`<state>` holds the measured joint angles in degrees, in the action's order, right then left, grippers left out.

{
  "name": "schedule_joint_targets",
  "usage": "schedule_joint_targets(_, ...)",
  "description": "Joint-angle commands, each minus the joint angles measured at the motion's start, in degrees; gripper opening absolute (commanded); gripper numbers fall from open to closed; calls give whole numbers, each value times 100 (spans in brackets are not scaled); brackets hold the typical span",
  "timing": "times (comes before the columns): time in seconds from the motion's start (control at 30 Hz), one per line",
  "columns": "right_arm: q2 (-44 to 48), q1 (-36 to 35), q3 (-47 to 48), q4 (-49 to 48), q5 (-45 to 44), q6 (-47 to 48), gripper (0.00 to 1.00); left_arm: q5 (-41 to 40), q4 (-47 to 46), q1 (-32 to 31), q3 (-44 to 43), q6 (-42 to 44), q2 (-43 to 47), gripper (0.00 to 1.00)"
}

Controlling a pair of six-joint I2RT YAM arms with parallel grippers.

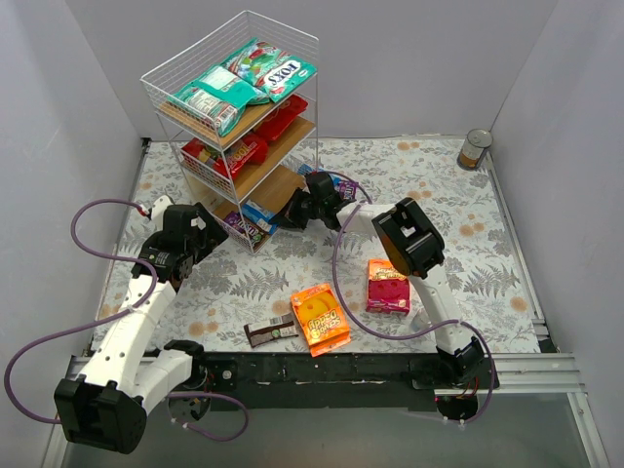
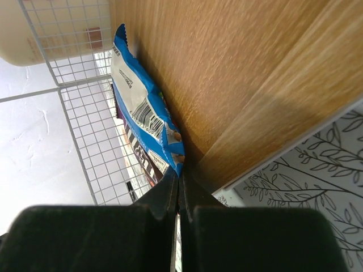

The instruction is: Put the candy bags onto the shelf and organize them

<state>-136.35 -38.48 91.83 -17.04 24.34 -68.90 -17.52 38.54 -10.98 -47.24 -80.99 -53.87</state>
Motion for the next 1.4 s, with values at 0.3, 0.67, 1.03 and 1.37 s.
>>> schedule_joint_targets(0.3,56,-116,2,-1,-139,-238,18,-15,-40,17,101,13,140,98)
schedule_joint_targets(0.67,732,-46,-788,-317,-438,-273,62,99,-31,17,180,-74,131,98)
schedule_joint_targets(1.03,1743,121,-1904,-299,-535,79,74,765,259,26,312,-224,17,98)
schedule_joint_targets(1.37,2955,-19,-1335,2255,-806,3406,73,1943,57,26,716,-163,-282,98)
